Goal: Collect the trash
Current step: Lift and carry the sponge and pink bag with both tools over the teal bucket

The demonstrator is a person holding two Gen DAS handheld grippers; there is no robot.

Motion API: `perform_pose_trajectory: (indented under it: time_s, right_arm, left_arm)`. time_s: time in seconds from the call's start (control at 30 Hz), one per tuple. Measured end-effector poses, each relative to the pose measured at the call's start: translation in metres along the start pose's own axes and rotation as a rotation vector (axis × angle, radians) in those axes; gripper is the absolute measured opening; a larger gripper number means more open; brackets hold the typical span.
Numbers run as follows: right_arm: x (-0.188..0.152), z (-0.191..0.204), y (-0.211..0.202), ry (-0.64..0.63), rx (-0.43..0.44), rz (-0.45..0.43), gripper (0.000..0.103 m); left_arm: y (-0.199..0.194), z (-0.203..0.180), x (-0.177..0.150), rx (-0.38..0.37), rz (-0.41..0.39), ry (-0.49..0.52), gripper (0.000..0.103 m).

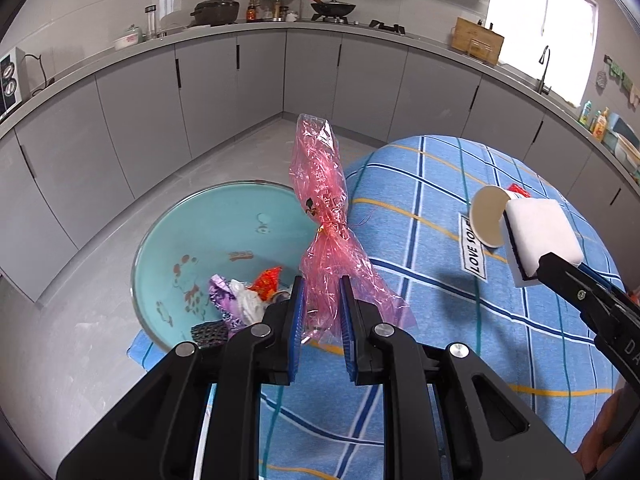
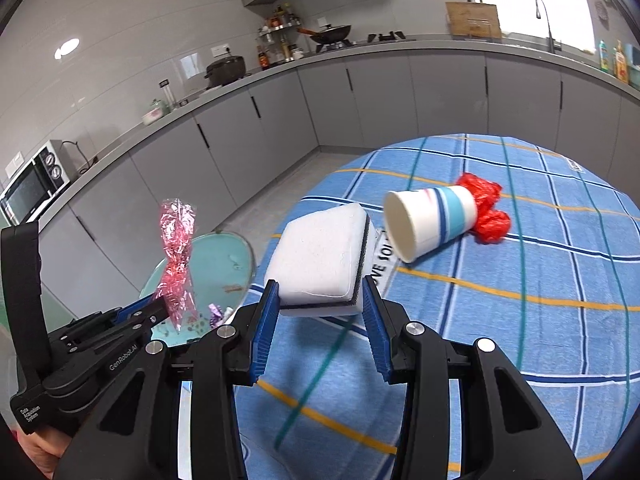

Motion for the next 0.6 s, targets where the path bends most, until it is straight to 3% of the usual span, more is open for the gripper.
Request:
perform_pose_trajectory:
  time_s: [0.6]
  right_arm:
    - [-0.008, 0.053, 0.021, -0.082, 0.060, 0.037, 0.042]
  left_arm:
    - [-0.006, 0.063, -0.018, 0.075, 0.012, -0.104, 0.017]
Point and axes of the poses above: each gripper's, at about its wrist camera, not at the fingertips, and y roughly the way its jaws point, z to its left, x to its top, the point moved 4 cm from there along y, roughly the way its jaws point, and after that the axes turned 9 degrees about y, right-handed, at the moved point
